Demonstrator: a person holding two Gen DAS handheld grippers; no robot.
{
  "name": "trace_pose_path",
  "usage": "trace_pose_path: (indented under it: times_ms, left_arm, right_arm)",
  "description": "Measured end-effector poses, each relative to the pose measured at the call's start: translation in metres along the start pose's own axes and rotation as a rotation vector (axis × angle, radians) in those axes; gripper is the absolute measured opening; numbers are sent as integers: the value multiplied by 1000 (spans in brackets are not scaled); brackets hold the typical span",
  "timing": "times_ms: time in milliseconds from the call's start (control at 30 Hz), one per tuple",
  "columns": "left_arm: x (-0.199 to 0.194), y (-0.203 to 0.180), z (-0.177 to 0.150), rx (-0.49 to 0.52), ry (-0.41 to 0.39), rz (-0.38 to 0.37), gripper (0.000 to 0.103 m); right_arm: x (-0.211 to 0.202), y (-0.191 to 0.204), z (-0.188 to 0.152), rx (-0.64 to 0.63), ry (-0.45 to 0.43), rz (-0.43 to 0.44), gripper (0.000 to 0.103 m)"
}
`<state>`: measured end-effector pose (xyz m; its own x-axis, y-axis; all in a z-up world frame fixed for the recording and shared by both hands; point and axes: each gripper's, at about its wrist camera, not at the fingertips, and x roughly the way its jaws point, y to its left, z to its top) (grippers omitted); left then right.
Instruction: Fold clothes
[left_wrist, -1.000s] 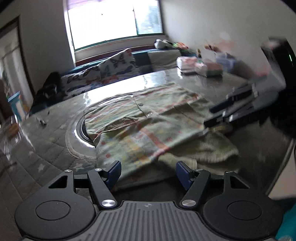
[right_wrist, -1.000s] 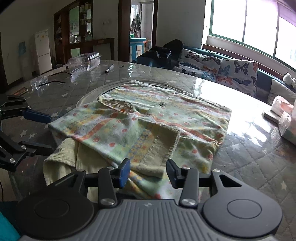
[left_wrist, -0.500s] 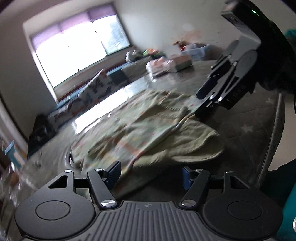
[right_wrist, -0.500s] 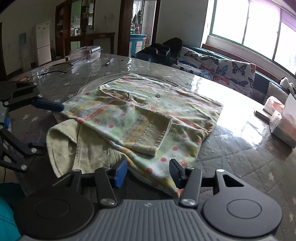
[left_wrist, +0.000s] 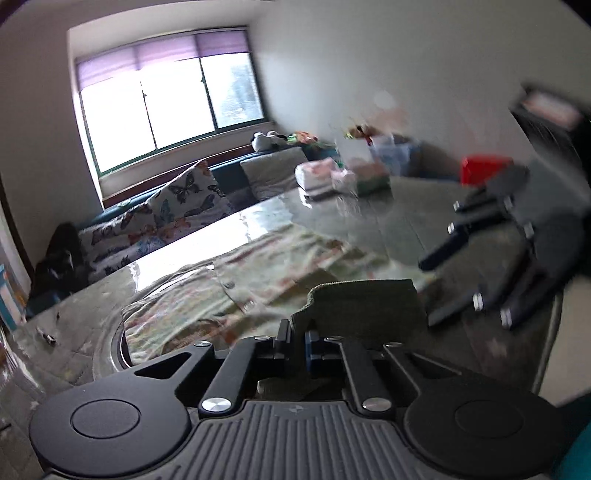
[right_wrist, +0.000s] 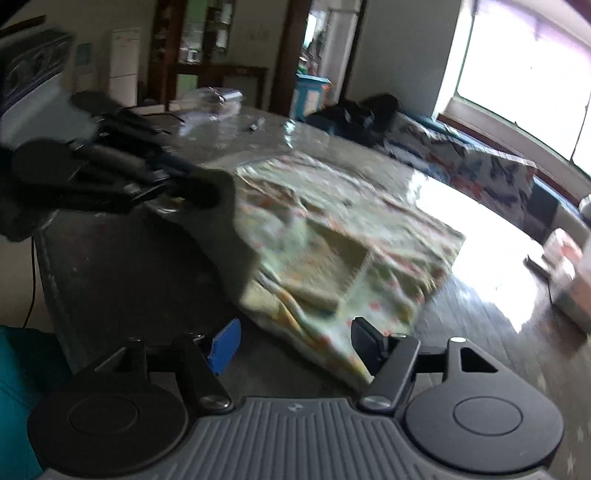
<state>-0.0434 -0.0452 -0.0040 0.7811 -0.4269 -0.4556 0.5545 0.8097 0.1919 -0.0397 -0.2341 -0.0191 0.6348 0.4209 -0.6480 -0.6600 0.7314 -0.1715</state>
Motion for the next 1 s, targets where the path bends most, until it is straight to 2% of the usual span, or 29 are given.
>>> trace_pose_path:
  times_ms: [100, 200, 267, 333, 400, 467, 533, 633, 867, 933, 1000]
  left_arm:
    - [4, 8, 9, -30, -8, -9, 7]
    - [7, 16, 14, -58, -9, -13, 7]
    - [8, 20, 13, -78, -5, -14, 8]
    - [5, 24, 10, -88, 1, -9, 12]
    - [0, 28, 5, -99, 3, -3, 14]
    - [-7, 31, -2, -103, 3, 11, 22]
    - [-15, 33, -11, -90, 2, 39, 39]
    - [-22, 33, -24, -56, 10, 69, 47]
    - [-5, 29, -39, 68, 45, 183, 44]
    - [-2, 28, -41, 96, 46, 199, 24]
    - [-4, 31, -41, 92, 41, 196, 16]
  right_arm:
    - [10, 5, 9, -16, -36, 23, 66]
    - [25, 6, 18, -4, -45, 55, 59]
    - [33, 3, 24, 24, -44, 81, 32]
    - [39, -3, 28, 79, -37, 108, 22]
    - [41, -12, 32, 131, -45, 122, 20]
    - [42, -18, 35, 164, -57, 130, 16]
    - [40, -24, 39, 185, -71, 130, 16]
    - [40, -31, 44, 205, -84, 127, 15]
    - [38, -35, 54, 222, -112, 108, 13]
    - [36, -34, 52, 227, -119, 107, 12]
    - [34, -33, 50, 235, -124, 106, 11]
